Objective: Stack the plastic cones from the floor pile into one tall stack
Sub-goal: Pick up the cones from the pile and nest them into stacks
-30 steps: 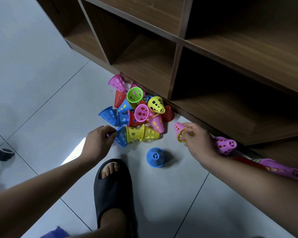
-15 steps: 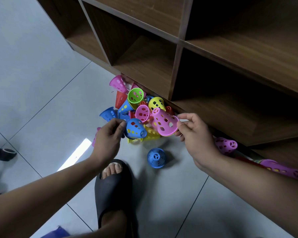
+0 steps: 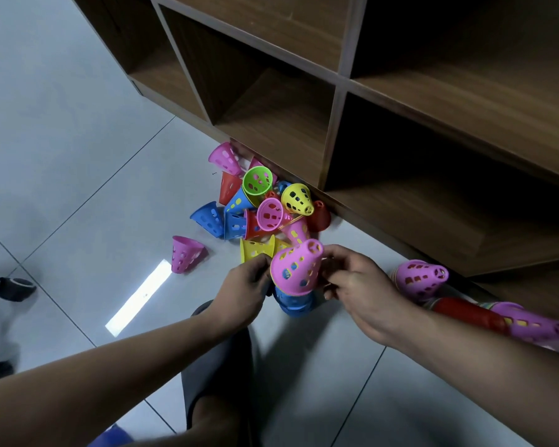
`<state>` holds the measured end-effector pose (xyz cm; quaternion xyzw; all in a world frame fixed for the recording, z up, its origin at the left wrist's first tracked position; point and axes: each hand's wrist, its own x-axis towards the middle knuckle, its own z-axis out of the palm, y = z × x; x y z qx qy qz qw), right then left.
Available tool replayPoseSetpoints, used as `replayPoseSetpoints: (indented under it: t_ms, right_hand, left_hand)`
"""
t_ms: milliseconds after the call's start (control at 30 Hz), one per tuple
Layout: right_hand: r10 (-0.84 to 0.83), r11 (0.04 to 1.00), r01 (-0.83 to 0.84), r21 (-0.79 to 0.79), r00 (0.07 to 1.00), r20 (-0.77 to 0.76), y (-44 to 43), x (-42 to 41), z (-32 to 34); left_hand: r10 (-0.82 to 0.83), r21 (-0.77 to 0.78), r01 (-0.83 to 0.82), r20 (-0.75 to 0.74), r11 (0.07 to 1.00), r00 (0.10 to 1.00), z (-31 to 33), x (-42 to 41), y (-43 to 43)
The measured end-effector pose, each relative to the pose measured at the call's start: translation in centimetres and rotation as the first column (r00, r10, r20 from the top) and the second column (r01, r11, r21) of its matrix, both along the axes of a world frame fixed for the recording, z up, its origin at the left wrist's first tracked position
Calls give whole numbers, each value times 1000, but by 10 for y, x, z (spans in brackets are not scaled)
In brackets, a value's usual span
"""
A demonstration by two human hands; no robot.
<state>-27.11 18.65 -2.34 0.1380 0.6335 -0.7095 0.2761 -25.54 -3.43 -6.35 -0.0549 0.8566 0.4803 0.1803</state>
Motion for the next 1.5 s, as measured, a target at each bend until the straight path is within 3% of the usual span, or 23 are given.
replayPoseSetpoints:
  t_ms: [300, 567, 733, 900, 1033, 1300, 1500]
  right_hand:
    - [205, 934, -172, 312, 976, -74, 4, 12, -24]
    - [354, 789, -228, 570, 927, -120, 3, 3, -46]
    - [548, 707, -280, 649, 797, -253, -5, -12, -41]
    - [562, 688, -152, 709, 730, -389, -15, -11, -32]
    - [678, 592, -233, 771, 661, -321, -12, -2, -36]
    - [660, 530, -209, 822, 710, -245, -12, -16, -59]
    - [794, 451, -270, 851, 557, -244, -21, -33, -53]
  left_hand:
    - [-85, -73, 90, 72, 993, 994, -9, -2, -16]
    - [-90, -395, 30, -135, 918, 987, -19, -30, -86]
    - [-120, -534, -29, -242, 845, 963, -21, -39, -135]
    - [-246, -648, -13, -307, 761, 919, -24, -38, -163]
    - [-154, -598, -22, -243, 801, 958, -32, -34, -171]
    - [-112, -565, -36, -225, 825, 968, -22, -32, -149]
    - [-77, -459, -31, -215, 888, 974, -12, -33, -122]
